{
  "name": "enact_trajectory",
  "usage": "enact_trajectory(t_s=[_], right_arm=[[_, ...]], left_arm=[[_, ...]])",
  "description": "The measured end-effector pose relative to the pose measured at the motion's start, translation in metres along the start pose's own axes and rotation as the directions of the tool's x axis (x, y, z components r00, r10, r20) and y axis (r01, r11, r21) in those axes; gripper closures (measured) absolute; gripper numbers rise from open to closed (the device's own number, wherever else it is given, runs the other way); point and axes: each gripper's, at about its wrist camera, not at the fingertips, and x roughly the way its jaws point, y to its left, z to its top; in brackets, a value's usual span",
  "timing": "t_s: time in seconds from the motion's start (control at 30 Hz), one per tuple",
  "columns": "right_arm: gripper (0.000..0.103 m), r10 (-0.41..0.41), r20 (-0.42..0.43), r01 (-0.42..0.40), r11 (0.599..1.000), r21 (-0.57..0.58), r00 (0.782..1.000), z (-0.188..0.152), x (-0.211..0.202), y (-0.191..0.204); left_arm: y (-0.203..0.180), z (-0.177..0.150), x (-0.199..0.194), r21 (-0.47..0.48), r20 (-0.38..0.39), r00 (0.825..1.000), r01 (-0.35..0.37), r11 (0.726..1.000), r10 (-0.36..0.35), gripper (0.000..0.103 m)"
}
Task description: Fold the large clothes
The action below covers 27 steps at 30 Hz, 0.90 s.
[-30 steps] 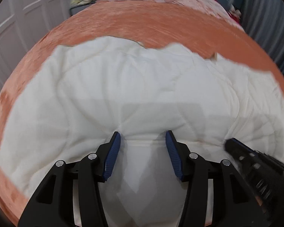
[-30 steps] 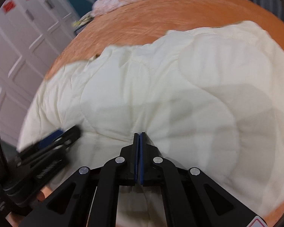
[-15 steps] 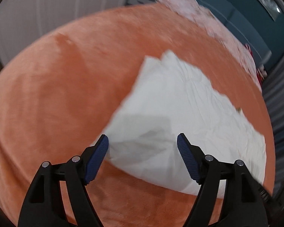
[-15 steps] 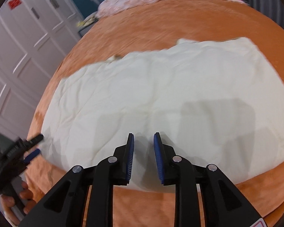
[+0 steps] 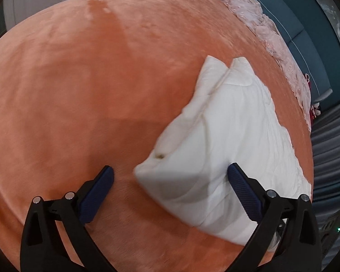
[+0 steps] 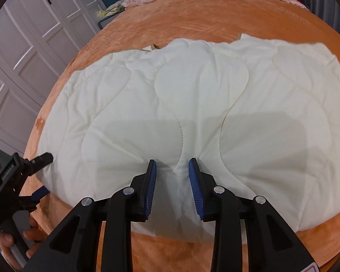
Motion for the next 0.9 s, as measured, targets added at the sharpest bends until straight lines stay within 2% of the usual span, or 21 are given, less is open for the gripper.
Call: enact_trajectory(t_s=[0.07, 0.1, 0.17, 0.2, 0.23, 0.3, 0.33, 0.43, 0.57, 0.67, 0.77, 0.9], right_arm=[[0.071, -0.014, 0.000, 0.014, 1.000, -0.024, 1.000, 0.000, 0.003, 0.002], [0.071, -0.019, 0.001, 0.019, 0.999, -0.034, 1.000, -0.001, 0.005, 0.002], [0.071, -0.020, 0.004, 0.020, 0.999, -0.040, 1.000, -0.001, 0.007, 0.001], [0.071, -0.018, 0.004, 0.018, 0.999, -0.037, 1.000, -0.001, 0.008, -0.001], [0.071, -0.016, 0.005, 0.016, 0.999, -0.036, 1.000, 0.000, 0.009, -0.002], [0.071, -0.020, 0.008, 0.020, 0.999, -0.043, 1.000, -0.001, 0.010, -0.002], [0.071, -0.022, 0.010, 0.023, 0.999, -0.046, 1.000, -0.001, 0.011, -0.001], [0.071, -0.033, 0.012, 0.034, 0.998, -0.062, 0.999, -0.002, 0.008, 0.004], [0.074, -0.019, 0.018, 0.020, 0.999, -0.045, 1.000, -0.007, -0.014, 0.003], [0.084, 0.005, 0.030, -0.004, 1.000, -0.028, 1.000, -0.016, -0.032, -0.006], [0.091, 0.063, 0.010, -0.063, 0.998, 0.014, 0.998, -0.025, -0.039, -0.020], [0.092, 0.096, -0.006, -0.095, 0.995, 0.029, 0.995, -0.028, -0.031, -0.029]], left_arm=[[-0.009, 0.000, 0.002, 0.021, -0.003, 1.000, 0.014, 1.000, -0.014, 0.007], [-0.016, -0.001, 0.004, 0.039, -0.013, 0.999, 0.032, 0.999, -0.032, 0.016], [-0.028, 0.000, 0.006, 0.065, -0.020, 1.000, 0.022, 0.998, -0.021, 0.027], [-0.030, 0.002, 0.003, 0.072, -0.023, 0.999, 0.032, 0.997, -0.030, 0.040], [-0.034, 0.002, -0.001, 0.078, -0.025, 0.999, 0.037, 0.996, -0.035, 0.045], [-0.044, 0.001, -0.010, 0.108, -0.015, 0.999, 0.035, 0.994, -0.034, 0.062], [-0.050, 0.000, -0.016, 0.130, -0.006, 0.999, 0.032, 0.991, -0.032, 0.067], [-0.073, -0.004, -0.040, 0.200, 0.037, 0.998, 0.032, 0.979, -0.041, 0.073], [-0.115, -0.014, -0.072, 0.317, 0.087, 0.995, 0.023, 0.948, -0.053, 0.075], [-0.148, -0.024, -0.091, 0.401, 0.107, 0.992, 0.024, 0.916, -0.072, 0.076], [-0.181, -0.037, -0.102, 0.477, 0.112, 0.989, 0.030, 0.878, -0.095, 0.077], [-0.213, -0.065, -0.109, 0.557, 0.107, 0.989, 0.026, 0.830, -0.102, 0.078]])
